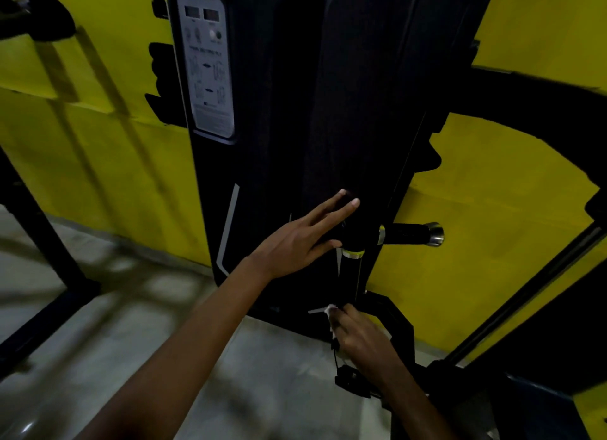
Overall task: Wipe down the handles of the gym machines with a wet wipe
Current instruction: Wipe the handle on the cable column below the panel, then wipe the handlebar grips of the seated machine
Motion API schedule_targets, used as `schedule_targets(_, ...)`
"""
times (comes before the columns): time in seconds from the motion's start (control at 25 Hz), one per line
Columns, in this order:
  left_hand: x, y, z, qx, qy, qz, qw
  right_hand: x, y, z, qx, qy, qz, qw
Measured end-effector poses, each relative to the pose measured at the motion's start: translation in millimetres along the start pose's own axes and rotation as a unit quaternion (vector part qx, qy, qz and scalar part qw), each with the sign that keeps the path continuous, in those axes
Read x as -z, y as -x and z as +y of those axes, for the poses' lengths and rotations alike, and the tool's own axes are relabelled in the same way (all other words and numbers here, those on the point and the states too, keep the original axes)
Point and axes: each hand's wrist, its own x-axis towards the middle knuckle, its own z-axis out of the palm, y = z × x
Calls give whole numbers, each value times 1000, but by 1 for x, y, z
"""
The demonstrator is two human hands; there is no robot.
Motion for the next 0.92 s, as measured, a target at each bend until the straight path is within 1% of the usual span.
schedule_targets(0.08, 0, 0, 1, 3, 0, -3, 1000, 13, -14, 9, -6, -8, 18, 1000)
schedule_targets(0.28, 11, 6, 5, 20, -9, -1, 1000, 50, -49, 27, -44, 33, 102, 993)
schedule_targets(0.4, 27, 28, 3, 56, -4, 29, 998, 61, -60, 21, -55, 28, 165, 984)
schedule_targets(0.48, 44, 55, -4, 105, -15, 49, 993, 63, -75, 6, -45, 0, 191, 980)
schedule_targets(0.56, 69, 91, -9, 155, -37, 57, 986, 62, -101, -14, -48, -41, 180, 982)
schedule_targets(0.68, 122, 158, -8, 255, -87, 66, 961, 64, -154, -48, -74, -144, 121, 979)
schedule_targets(0.76, 158, 198, 0, 316, -111, 78, 939, 69, -191, -69, -87, -223, 72, 968)
schedule_targets(0.84, 197, 244, 17, 374, -134, 108, 911, 73, -231, -101, -92, -317, 57, 942)
schedule_targets(0.92, 236, 291, 38, 436, -134, 142, 878, 77, -267, -141, -124, -441, 55, 887)
